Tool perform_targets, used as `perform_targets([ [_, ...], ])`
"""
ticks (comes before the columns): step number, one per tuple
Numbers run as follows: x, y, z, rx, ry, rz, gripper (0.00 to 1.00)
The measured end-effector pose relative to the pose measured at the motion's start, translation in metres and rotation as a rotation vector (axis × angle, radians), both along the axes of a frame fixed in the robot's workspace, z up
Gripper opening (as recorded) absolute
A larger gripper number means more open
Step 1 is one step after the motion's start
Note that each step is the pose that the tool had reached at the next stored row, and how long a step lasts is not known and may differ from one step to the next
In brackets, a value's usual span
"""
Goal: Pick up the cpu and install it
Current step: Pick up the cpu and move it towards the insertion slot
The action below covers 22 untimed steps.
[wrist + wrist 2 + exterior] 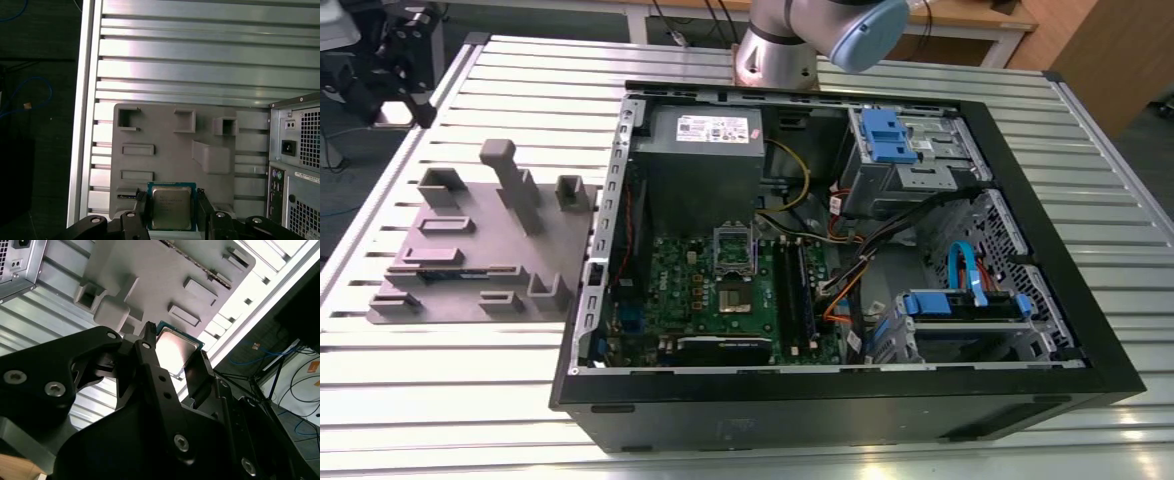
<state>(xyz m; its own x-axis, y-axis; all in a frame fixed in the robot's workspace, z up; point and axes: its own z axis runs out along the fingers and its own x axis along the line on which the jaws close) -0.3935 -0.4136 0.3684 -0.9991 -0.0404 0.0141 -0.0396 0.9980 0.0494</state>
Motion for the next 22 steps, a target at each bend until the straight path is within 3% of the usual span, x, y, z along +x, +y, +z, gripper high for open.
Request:
perform_targets([
  [22,0.0076,0.0,0.0,0.0,0.0,0.0,0.47],
])
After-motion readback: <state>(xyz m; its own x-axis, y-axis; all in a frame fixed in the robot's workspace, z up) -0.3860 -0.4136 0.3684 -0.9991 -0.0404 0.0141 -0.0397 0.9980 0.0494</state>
